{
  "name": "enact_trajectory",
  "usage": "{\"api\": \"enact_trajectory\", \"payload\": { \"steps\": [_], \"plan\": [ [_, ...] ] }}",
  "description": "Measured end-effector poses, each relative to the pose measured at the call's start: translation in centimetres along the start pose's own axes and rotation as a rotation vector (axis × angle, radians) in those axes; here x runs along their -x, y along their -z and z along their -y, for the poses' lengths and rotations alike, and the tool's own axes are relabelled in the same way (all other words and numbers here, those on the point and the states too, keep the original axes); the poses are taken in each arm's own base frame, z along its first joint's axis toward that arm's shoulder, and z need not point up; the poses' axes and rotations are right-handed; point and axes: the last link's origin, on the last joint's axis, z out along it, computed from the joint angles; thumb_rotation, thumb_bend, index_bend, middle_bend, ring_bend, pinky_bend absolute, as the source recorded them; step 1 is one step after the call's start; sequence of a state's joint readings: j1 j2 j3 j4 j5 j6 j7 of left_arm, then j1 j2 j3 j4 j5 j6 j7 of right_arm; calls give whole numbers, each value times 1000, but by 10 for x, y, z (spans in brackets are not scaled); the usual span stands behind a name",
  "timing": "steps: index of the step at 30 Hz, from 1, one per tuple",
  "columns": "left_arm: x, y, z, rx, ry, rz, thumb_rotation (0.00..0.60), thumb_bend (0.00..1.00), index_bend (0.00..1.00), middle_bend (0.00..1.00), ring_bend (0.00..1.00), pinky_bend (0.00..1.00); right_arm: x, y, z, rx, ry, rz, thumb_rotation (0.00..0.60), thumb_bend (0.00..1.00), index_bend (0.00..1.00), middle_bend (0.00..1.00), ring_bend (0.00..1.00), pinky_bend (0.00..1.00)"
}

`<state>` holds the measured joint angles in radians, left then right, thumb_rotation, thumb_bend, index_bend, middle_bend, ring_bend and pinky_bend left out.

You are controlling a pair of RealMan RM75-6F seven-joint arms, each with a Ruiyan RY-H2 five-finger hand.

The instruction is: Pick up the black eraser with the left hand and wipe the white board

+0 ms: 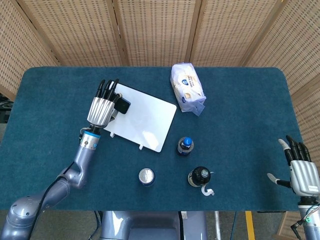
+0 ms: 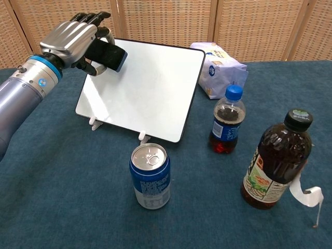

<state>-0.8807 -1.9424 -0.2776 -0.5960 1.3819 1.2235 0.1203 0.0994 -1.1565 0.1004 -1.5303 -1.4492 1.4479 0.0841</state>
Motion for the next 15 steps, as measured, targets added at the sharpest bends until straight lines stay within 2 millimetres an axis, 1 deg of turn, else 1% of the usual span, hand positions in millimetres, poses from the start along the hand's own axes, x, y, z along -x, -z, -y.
{"api": "enact_trajectory", "payload": {
  "steps": [15],
  "plan": [
    [9,-3,0,2,-15,42,600,366,497,0,0,0,0,-1,-1,0,-4,-2,600,0,69,0,0,0]
  ]
}}
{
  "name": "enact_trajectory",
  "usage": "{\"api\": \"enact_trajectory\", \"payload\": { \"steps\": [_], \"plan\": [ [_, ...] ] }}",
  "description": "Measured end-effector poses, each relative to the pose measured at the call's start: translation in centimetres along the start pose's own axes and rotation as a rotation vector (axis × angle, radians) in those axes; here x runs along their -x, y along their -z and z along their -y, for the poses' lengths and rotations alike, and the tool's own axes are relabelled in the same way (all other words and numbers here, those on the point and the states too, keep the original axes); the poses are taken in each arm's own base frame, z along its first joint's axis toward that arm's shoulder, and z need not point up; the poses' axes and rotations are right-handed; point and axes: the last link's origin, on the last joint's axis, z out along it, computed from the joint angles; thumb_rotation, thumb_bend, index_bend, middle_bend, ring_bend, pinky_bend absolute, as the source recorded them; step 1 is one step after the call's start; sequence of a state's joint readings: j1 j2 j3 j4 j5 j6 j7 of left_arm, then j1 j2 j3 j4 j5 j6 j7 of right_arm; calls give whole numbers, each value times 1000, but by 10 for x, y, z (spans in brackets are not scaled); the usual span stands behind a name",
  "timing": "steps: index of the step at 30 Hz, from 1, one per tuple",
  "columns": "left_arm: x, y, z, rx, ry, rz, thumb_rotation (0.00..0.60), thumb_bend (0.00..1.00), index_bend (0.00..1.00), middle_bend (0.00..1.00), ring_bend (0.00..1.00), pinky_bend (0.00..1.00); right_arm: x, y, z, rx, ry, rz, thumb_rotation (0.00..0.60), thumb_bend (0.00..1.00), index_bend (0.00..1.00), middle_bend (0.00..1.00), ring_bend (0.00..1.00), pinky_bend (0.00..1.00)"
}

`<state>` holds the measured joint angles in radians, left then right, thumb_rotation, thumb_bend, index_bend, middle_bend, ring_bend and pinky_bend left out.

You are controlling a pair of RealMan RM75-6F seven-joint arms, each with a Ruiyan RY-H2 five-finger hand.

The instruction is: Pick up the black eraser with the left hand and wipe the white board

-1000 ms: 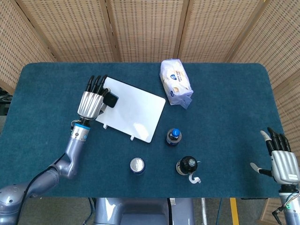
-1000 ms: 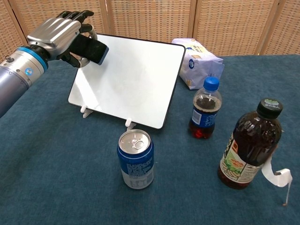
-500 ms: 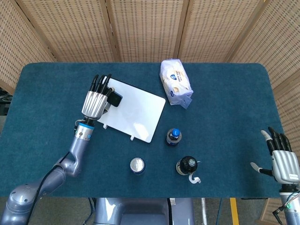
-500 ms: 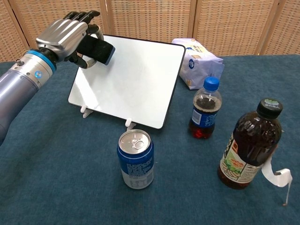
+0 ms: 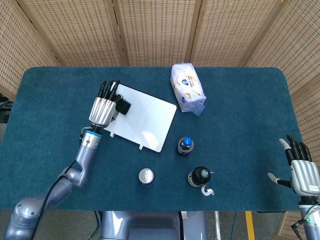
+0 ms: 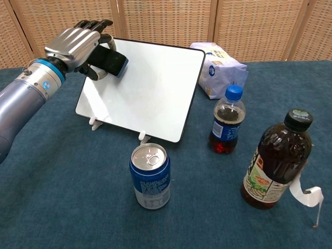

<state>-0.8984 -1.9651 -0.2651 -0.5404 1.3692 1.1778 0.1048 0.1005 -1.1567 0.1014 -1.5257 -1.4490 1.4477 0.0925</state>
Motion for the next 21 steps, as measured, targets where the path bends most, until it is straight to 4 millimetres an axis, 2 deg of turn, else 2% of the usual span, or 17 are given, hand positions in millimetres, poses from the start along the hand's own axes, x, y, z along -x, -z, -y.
{"api": "enact_trajectory", "payload": {
  "steps": [21],
  "plan": [
    [5,-3,-4,10,-28,26,600,364,497,0,0,0,-2,0,-1,-3,-11,-6,600,0,70,0,0,0]
  ]
}}
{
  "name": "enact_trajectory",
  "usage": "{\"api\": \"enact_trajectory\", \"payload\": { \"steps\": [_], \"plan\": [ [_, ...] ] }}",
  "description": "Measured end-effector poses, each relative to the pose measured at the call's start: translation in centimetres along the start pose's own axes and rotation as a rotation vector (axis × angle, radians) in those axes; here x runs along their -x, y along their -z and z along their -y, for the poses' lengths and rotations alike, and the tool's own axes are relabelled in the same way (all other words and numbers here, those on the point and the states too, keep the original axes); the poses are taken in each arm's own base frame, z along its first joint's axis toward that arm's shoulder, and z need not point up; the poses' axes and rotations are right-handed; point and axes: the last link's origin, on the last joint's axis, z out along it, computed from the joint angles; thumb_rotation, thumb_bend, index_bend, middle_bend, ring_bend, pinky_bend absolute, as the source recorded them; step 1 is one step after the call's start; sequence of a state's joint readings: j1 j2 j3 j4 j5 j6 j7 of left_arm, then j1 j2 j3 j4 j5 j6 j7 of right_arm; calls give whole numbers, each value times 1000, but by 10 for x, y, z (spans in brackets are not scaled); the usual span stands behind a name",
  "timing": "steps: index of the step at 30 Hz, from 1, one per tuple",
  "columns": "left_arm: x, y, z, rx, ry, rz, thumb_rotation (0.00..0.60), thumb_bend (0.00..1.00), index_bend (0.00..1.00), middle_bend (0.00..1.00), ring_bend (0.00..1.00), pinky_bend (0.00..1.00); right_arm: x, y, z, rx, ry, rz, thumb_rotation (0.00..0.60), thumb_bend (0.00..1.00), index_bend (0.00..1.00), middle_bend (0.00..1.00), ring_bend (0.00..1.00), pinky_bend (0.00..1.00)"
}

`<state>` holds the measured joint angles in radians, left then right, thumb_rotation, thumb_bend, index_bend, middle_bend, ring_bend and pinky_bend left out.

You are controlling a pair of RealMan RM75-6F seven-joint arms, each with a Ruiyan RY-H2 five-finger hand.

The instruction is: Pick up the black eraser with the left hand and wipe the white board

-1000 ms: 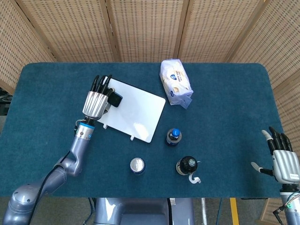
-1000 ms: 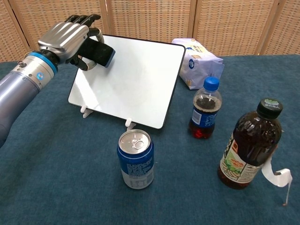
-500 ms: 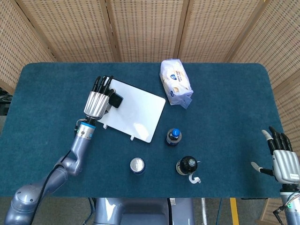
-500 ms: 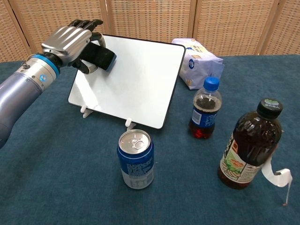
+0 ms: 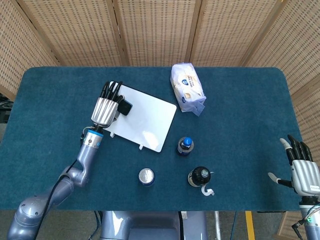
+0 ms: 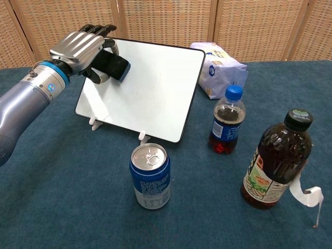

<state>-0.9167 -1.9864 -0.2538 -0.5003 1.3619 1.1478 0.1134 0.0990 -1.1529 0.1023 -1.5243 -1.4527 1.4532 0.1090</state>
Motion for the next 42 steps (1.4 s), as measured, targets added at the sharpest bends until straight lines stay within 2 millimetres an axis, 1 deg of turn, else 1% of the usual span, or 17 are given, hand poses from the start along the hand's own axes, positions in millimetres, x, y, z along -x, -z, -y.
{"api": "enact_trajectory", "payload": {
  "steps": [15,18,23,31,34,36,42],
  "plan": [
    [2,1,1,-1,-11,11,600,354,487,0,0,0,0,0,0,-2,-2,-3,600,0,69,0,0,0],
    [2,1,1,1,-11,11,600,347,446,0,0,0,-1,0,0,-3,-4,-7,600,0,69,0,0,0],
    [1,1,1,0,-10,10,600,327,336,0,0,0,-1,0,1,-9,-8,-18,600,0,69,0,0,0],
    [3,3,3,1,-16,22,600,288,213,0,0,0,-2,0,2,-15,-13,-30,600,0,70,0,0,0],
    [4,3,3,3,-23,27,600,271,183,0,0,0,-2,0,1,-15,-14,-31,600,0,69,0,0,0],
    [4,3,3,3,-21,28,600,267,158,0,0,0,-2,0,1,-14,-14,-30,600,0,69,0,0,0],
    [2,4,3,7,-14,15,600,262,42,0,0,0,-2,0,1,-14,-13,-29,600,0,70,0,0,0]
  ]
}}
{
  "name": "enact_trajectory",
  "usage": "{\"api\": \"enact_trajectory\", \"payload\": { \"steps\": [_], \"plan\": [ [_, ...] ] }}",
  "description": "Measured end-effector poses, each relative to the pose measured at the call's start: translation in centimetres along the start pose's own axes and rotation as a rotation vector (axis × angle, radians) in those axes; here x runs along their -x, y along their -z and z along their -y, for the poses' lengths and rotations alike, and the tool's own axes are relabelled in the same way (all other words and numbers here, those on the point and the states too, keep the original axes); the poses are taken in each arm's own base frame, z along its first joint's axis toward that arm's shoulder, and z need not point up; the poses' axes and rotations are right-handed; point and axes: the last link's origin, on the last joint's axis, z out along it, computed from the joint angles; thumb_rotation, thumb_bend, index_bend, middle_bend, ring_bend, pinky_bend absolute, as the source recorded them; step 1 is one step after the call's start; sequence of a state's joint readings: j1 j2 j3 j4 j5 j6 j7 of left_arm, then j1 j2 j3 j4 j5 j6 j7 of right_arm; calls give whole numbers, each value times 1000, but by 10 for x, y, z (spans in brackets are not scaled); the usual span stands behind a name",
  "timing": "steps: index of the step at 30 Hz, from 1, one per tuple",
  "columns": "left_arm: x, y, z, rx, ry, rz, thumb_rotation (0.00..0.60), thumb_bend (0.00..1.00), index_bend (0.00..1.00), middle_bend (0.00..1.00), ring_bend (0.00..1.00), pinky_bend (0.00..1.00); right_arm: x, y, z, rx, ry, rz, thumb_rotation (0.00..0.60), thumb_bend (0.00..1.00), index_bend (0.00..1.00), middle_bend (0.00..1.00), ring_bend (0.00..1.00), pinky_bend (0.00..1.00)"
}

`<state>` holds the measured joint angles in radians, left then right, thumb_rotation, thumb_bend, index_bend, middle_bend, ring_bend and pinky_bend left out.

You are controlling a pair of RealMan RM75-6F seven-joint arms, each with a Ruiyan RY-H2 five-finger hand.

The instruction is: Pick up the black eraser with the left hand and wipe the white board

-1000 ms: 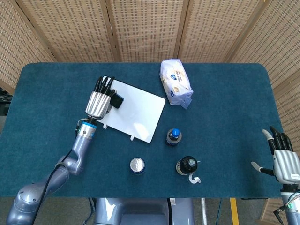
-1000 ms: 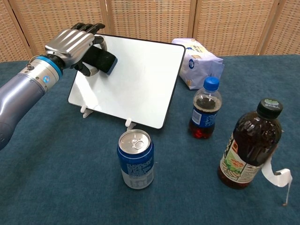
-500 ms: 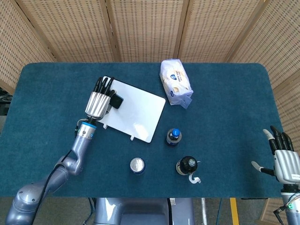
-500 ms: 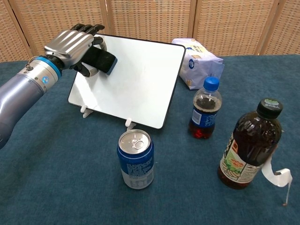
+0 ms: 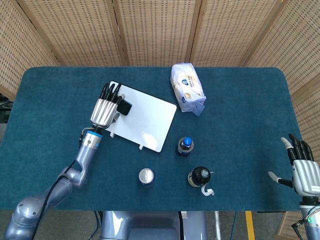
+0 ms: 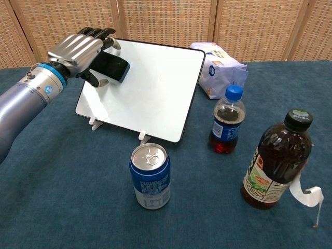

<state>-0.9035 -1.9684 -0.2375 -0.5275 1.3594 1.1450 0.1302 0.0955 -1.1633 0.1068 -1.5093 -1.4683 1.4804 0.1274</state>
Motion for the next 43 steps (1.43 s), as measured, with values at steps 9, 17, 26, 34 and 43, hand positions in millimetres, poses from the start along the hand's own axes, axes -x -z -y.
{"api": "enact_trajectory", "payload": {
  "steps": [9,17,26,34,43],
  "plan": [
    [-15,2,3,2,59,-71,600,250,0,0,0,0,0,0,0,1,5,0,600,0,69,0,0,0],
    [-39,23,14,21,132,-133,600,157,0,0,0,0,0,0,-1,8,13,6,600,0,69,0,0,0],
    [-70,90,44,-24,190,-65,600,80,0,0,0,0,1,1,0,8,40,25,600,0,69,0,0,0],
    [-92,195,94,-204,154,113,600,91,0,0,0,0,7,1,7,-3,69,43,600,0,69,0,0,0],
    [-85,263,118,-349,135,191,600,96,0,0,0,0,14,0,11,-2,95,56,600,0,69,0,0,0]
  ]
}}
